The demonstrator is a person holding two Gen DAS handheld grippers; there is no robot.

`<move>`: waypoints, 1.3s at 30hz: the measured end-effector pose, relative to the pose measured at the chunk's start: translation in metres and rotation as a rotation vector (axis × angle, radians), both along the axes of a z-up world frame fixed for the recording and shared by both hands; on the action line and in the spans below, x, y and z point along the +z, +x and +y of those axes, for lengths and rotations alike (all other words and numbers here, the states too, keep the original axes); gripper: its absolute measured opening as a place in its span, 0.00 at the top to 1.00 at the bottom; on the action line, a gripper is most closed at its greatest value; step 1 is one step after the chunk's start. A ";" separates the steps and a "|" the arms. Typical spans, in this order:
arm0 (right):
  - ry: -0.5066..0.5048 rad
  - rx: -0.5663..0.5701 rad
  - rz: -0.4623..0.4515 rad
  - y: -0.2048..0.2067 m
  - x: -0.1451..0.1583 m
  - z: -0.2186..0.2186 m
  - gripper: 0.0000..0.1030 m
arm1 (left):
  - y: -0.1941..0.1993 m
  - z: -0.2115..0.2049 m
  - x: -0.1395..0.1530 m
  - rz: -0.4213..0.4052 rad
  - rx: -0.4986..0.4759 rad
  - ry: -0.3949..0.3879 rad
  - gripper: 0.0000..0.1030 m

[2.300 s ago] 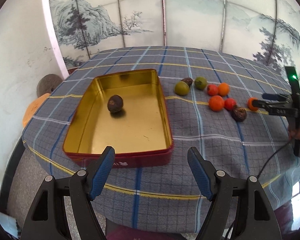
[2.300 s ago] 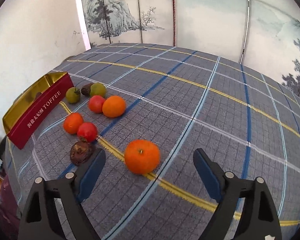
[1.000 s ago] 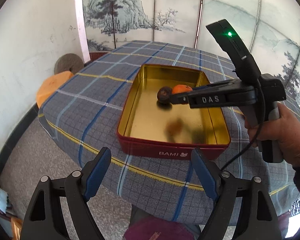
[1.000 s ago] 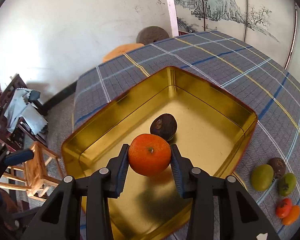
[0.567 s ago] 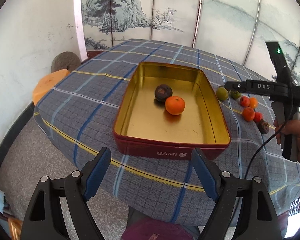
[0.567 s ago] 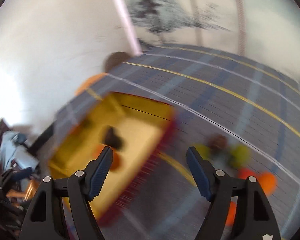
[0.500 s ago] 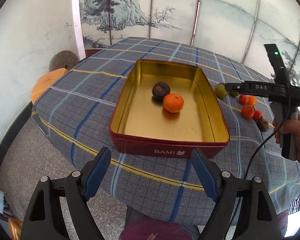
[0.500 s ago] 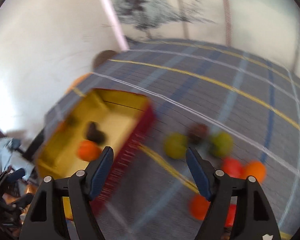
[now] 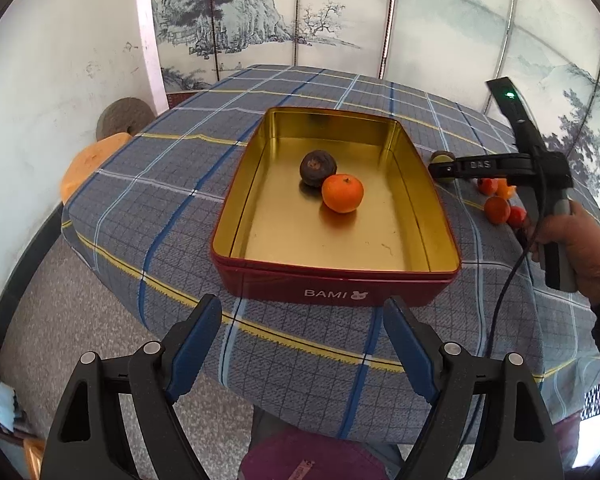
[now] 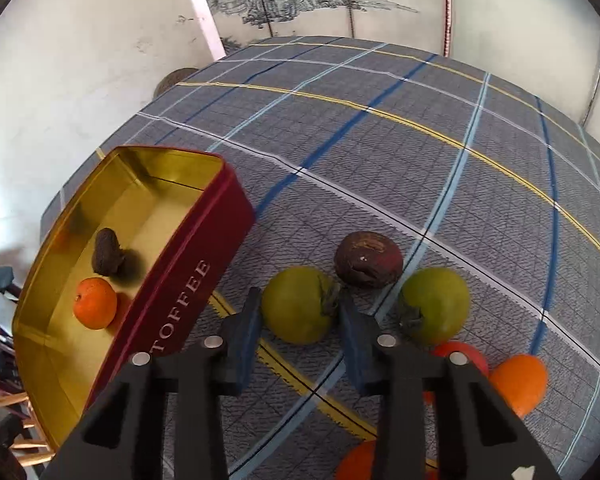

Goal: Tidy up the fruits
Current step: 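Grasp the green lime with the right gripper while the left gripper grasps an orange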

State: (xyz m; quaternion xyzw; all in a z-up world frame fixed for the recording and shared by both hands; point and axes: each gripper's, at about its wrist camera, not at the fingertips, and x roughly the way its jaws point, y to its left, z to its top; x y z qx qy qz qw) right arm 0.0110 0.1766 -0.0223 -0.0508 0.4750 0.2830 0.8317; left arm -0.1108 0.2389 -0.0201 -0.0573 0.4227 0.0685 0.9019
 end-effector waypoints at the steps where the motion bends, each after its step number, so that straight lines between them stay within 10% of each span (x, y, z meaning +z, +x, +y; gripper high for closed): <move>1: 0.014 0.002 -0.006 -0.004 0.003 -0.005 0.68 | -0.001 -0.002 0.002 -0.005 -0.005 0.007 0.19; 6: 0.154 -0.041 -0.065 -0.051 0.039 -0.070 0.68 | -0.001 -0.015 0.015 -0.042 -0.045 0.056 0.19; 19: -0.031 -0.440 -0.111 -0.104 0.022 -0.294 0.67 | 0.045 -0.105 0.044 -0.061 -0.375 -0.034 0.19; 25: 0.045 -0.460 -0.092 -0.101 0.003 -0.315 0.67 | 0.105 -0.152 0.039 -0.016 -0.497 0.009 0.19; 39: 0.086 -0.388 -0.119 -0.104 -0.003 -0.304 0.65 | 0.191 -0.187 -0.014 0.138 -0.414 -0.001 0.22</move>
